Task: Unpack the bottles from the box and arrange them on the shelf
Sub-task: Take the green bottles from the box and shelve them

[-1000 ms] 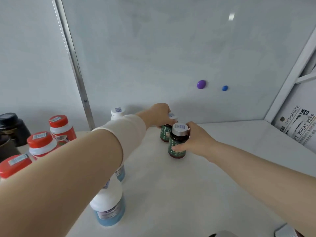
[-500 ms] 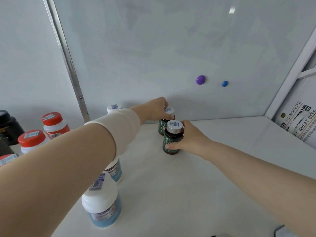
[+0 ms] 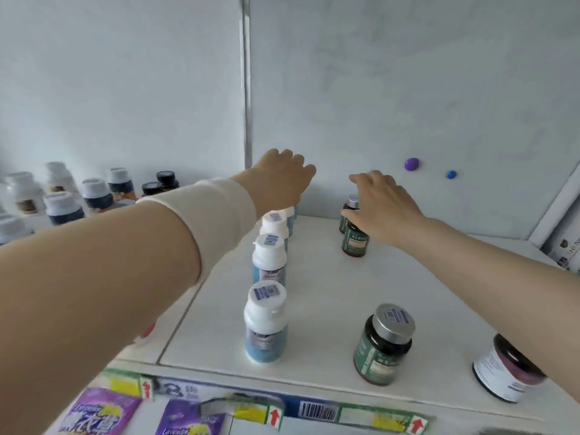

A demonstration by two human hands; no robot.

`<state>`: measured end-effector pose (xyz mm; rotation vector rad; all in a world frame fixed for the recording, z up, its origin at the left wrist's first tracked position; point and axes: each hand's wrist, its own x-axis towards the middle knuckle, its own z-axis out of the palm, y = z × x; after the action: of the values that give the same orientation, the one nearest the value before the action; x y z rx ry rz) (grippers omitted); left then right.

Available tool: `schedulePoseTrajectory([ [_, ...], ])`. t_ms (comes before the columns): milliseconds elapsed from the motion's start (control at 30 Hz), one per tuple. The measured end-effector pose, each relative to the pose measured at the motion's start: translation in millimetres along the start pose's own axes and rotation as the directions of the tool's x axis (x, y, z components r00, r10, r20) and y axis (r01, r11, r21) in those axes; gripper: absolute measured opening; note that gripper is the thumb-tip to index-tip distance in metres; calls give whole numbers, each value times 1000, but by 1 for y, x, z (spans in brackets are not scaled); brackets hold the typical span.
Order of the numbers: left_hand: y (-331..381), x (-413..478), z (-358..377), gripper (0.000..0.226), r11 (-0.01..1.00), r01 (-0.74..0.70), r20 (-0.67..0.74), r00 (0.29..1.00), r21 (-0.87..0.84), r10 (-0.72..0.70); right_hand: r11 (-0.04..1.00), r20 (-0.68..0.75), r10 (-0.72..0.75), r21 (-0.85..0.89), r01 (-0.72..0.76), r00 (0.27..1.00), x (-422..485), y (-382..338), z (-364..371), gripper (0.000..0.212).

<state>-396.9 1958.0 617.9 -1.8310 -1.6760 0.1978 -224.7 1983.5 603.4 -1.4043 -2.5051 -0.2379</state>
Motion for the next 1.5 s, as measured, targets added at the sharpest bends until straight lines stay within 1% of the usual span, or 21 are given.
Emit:
schedulePoseTrajectory([
  [133, -26, -80, -17, 41, 990, 108, 76, 990, 86, -115, 994, 2, -107, 23, 107, 994, -17, -62, -12, 57],
  [233, -57, -144, -20, 38, 972, 176, 122, 973, 158, -196, 974, -32, -219, 45, 220, 975, -27, -126, -21, 54],
  [333, -97, -211, -16, 38, 941, 280, 179, 932, 191, -314, 933, -64, -354, 49, 358, 933, -37, -200, -27, 51],
  [433, -141, -285, -4, 38, 891, 368, 246, 868, 264, -431, 866, -76, -495, 39, 499, 866, -46, -284, -27, 49],
  [533, -187, -371, 10, 38, 841, 440, 317, 787, 314, -530, 788, -78, -608, 61, 612, 790, -57, -380, -21, 53],
  [600, -216, -432, 22, 37, 804, 491, 361, 721, 337, -592, 731, -77, -675, 64, 680, 734, -67, -450, -11, 50],
  [700, -257, -529, 49, 36, 748, 560, 420, 620, 355, -663, 635, -69, -766, 83, 768, 640, -88, -554, 12, 52],
  [800, -285, -621, 77, 40, 658, 686, 504, 467, 312, -726, 537, 1, -841, 125, 834, 541, -119, -648, 41, 53],
  [867, -302, -675, 102, 40, 594, 741, 543, 373, 314, -752, 472, 51, -881, 131, 872, 470, -134, -703, 67, 53],
  [967, -320, -738, 144, 38, 528, 789, 607, 260, 315, -751, 389, 125, -919, 144, 910, 373, -152, -773, 107, 53],
  [1067, -330, -780, 195, 40, 471, 835, 654, 192, 283, -732, 321, 188, -937, 138, 937, 294, -159, -828, 153, 55],
  [1233, -336, -832, 298, 42, 344, 916, 772, 63, 207, -632, 249, 339, -925, 194, 949, 173, -153, -903, 255, 55],
  [1267, -334, -842, 320, 42, 290, 937, 795, 22, 195, -606, 242, 376, -914, 211, 947, 150, -151, -915, 277, 54],
  [1333, -327, -863, 365, 43, 137, 972, 822, -82, 191, -563, 232, 434, -894, 237, 943, 111, -144, -937, 321, 54],
  [1367, -322, -871, 388, 43, 77, 977, 839, -127, 197, -530, 230, 466, -880, 249, 941, 92, -141, -945, 343, 54],
  [1433, -308, -886, 430, 43, -65, 975, 883, -219, 211, -414, 222, 551, -833, 268, 937, 40, -140, -955, 383, 52],
  [1500, -289, -900, 472, 45, -224, 950, 907, -282, 218, -312, 204, 605, -796, 279, 939, -7, -141, -965, 426, 51],
])
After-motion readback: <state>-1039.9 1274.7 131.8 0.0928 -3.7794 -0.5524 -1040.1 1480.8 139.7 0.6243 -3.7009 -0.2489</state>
